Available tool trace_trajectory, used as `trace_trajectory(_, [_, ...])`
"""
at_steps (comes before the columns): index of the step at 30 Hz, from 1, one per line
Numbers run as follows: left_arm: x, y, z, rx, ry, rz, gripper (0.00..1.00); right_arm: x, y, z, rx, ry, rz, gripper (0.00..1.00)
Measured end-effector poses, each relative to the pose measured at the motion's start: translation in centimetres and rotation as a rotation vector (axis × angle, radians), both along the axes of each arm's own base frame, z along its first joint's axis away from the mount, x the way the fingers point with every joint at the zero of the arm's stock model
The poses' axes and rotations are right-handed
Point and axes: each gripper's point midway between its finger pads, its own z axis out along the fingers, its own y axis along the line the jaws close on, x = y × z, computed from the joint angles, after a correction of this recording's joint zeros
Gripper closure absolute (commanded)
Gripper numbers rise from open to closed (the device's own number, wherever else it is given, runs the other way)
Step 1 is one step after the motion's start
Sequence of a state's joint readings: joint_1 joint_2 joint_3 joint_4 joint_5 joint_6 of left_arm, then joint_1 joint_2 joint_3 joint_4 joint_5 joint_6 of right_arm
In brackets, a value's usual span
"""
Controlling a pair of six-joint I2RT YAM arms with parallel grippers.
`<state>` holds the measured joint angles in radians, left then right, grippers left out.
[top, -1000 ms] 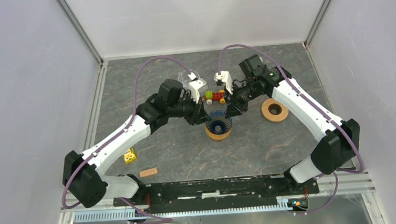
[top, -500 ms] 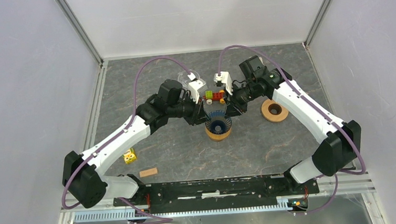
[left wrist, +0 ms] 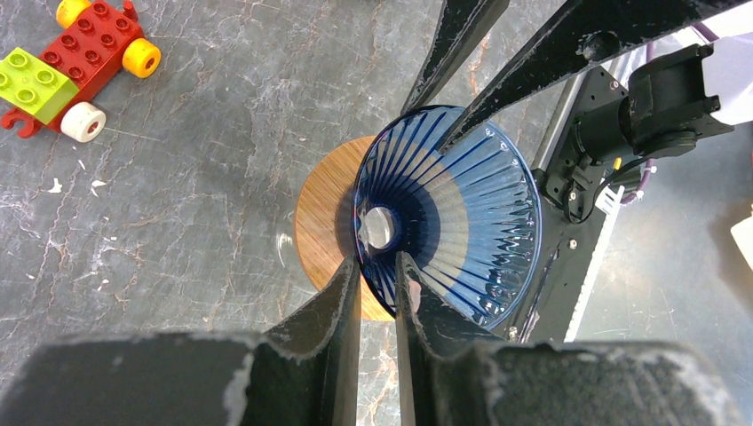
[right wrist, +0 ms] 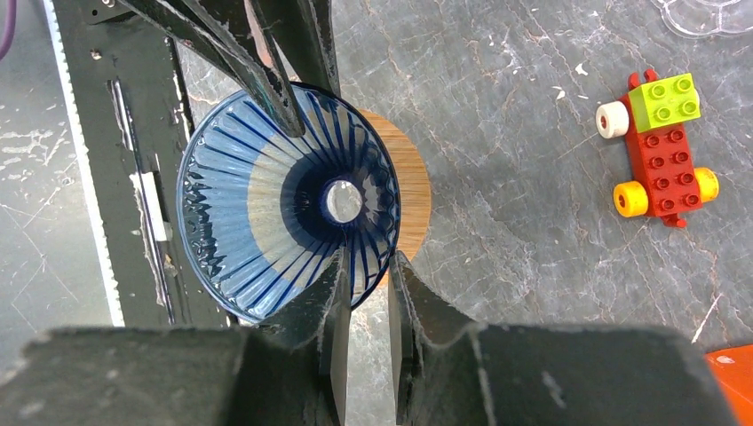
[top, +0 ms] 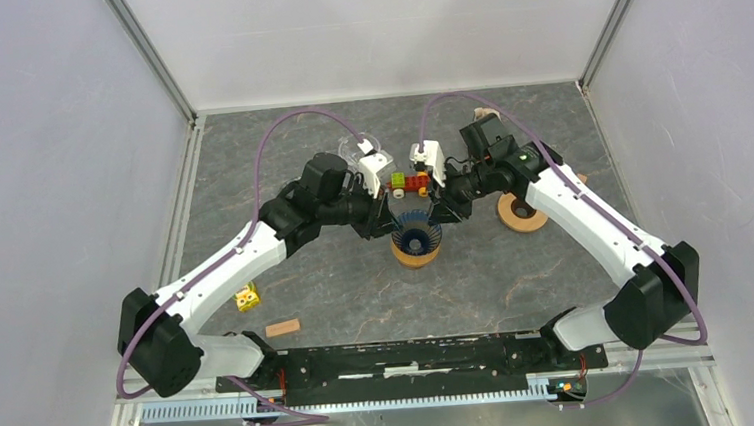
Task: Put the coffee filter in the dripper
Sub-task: Adjust the coffee dripper in the dripper holder.
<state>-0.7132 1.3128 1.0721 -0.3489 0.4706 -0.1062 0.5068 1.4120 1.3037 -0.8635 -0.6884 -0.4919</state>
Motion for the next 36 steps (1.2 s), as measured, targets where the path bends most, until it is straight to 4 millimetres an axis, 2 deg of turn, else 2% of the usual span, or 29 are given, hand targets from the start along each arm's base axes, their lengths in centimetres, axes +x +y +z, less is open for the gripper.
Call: trace_trajectory(36, [-0.06,0.01,-0.34,-0.03,-0.139,-0.039,0.98,0.23,0.46,-0.06,0.051,-0.168,0.005,1.0])
